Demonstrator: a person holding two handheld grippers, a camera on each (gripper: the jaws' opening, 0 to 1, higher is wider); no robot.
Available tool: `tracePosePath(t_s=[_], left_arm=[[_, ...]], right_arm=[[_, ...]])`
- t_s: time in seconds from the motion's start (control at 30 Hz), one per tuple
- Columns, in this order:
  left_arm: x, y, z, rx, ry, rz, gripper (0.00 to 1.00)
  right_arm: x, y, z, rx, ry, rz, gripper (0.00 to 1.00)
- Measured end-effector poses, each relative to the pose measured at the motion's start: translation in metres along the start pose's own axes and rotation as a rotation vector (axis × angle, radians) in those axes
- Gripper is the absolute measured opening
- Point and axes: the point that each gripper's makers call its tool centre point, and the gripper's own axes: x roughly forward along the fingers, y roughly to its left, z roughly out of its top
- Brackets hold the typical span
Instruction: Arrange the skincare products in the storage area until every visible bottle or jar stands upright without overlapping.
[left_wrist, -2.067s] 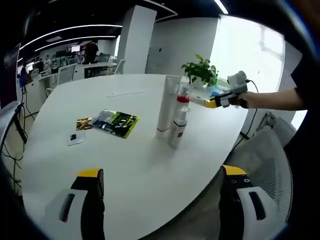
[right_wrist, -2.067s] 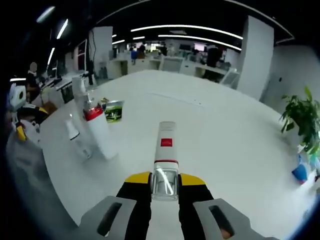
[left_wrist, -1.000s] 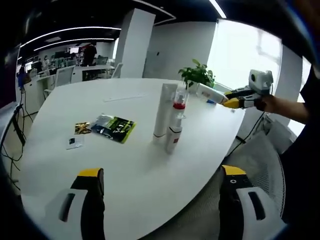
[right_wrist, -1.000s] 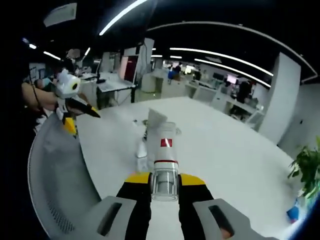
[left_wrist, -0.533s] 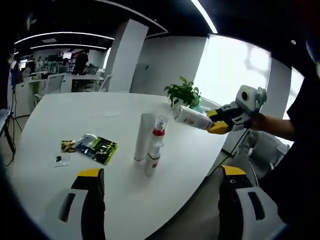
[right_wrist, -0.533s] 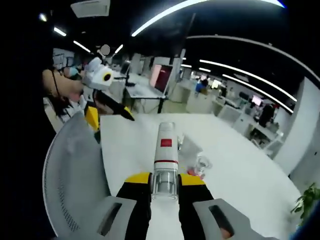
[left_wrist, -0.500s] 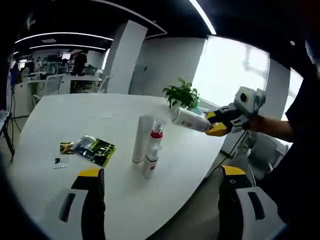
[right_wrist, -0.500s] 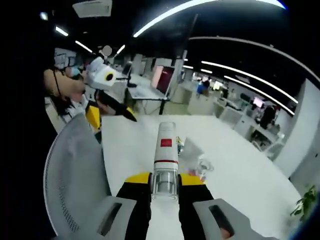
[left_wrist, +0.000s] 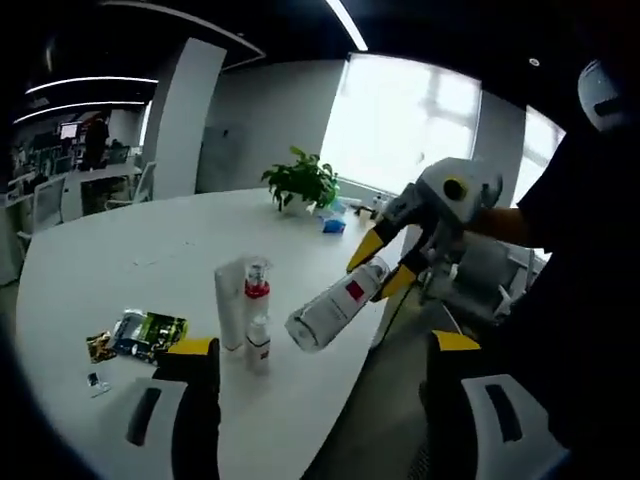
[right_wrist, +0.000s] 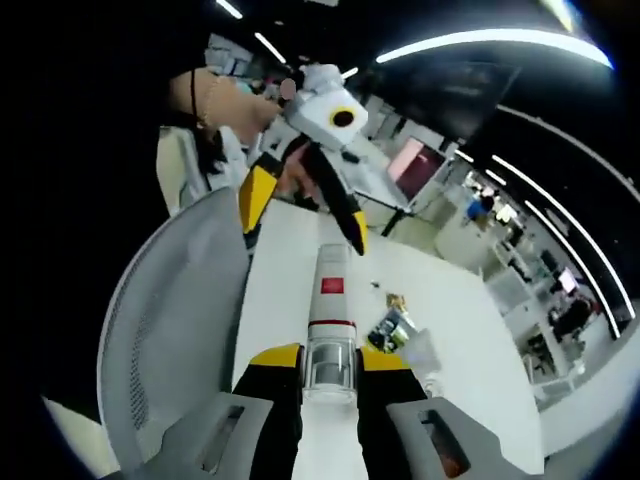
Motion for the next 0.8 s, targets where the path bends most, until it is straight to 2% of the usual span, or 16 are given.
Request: tracePosePath(t_s=[0.13, 0.17, 0.3, 0.4, 0.57, 0.67, 0.8], left_arm=[[0.004, -0.006, 0.002, -0.022, -0.01, -0.046, 0.76], [0.005, -0.009, 0.002, -0.023, -0.005, -0.074, 0.74], [0.007, -0.023, 0.008, -0.055, -0.004, -0.181, 0.68], [0.007, -0.029, 0.012, -0.062, -0.008, -0.253, 0.6], [0.007, -0.035, 0.017, -0.073, 0.0, -0.329, 0.51], [0.007, -0.038, 0.018, -0.056, 0.007, -0.34, 0.46], [0.008, -0.039, 0.023, -0.044, -0.014, -0.356, 0.35]], right_arm=[[0.0, 0.003, 0.008, -0.088, 0.009, 0.036, 0.11], [0.0, 0.004, 0.011, -0.116, 0.008, 0.046, 0.11], [0.0, 0.007, 0.019, -0.294, 0.057, 0.068, 0.11], [-0.001, 0.01, 0.032, -0.332, 0.029, 0.078, 0.11], [-0.005, -0.001, 0.051, -0.447, 0.025, 0.054, 0.11], [-0.006, -0.004, 0.054, -0.479, 0.028, 0.053, 0.11], [-0.006, -0.006, 0.057, -0.492, 0.021, 0.056, 0.11]])
